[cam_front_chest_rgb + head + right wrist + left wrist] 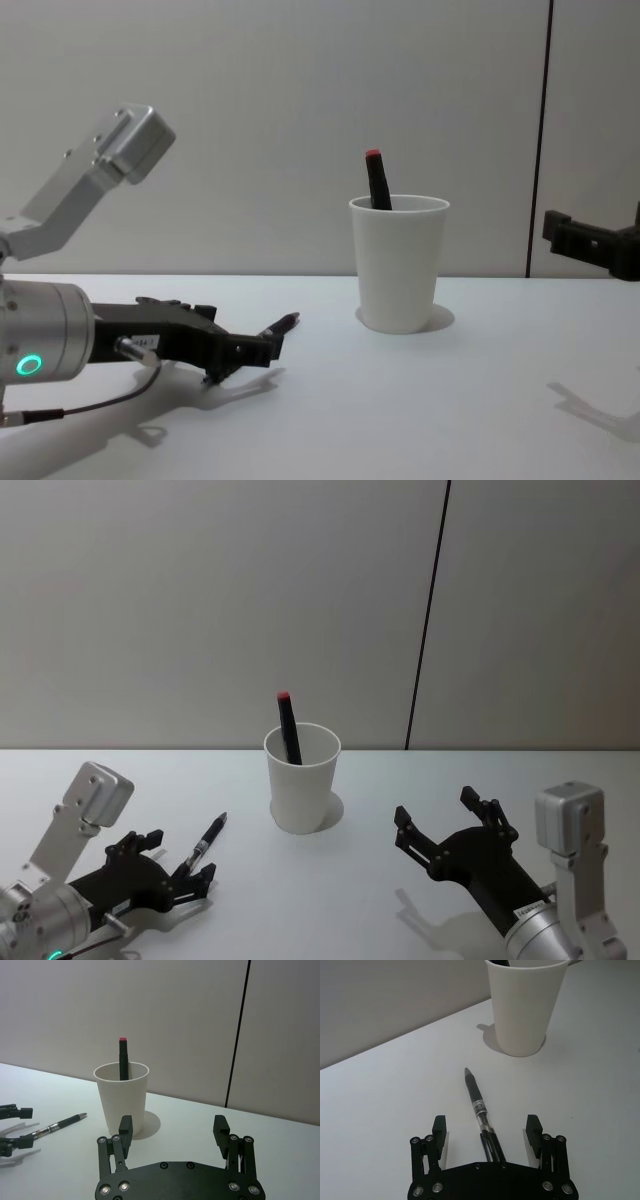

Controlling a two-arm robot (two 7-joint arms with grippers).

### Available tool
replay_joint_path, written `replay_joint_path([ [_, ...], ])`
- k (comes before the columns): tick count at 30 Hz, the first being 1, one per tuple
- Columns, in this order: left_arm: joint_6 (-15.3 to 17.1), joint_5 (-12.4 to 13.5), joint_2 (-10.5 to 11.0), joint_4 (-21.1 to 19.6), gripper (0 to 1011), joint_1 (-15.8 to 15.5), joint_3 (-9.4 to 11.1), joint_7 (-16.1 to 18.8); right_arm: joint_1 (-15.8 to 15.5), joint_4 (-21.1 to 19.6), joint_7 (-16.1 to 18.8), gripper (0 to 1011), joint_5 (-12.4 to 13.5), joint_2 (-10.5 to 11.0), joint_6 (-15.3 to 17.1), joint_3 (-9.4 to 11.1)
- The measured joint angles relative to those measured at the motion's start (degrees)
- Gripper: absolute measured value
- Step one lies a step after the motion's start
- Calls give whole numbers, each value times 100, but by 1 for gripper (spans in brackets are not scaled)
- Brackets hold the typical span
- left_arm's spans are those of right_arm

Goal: Place the pen into the pen holder.

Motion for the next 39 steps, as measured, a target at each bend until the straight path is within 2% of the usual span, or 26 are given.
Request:
replay_joint_path([
  [32, 114, -96, -12, 188, 1003, -105, 147, -60, 1, 0, 0, 1001, 0, 0, 0, 0],
  [39, 115, -110, -13, 203, 907, -111, 161, -73, 0, 0, 0, 1001, 0, 0, 0, 0],
])
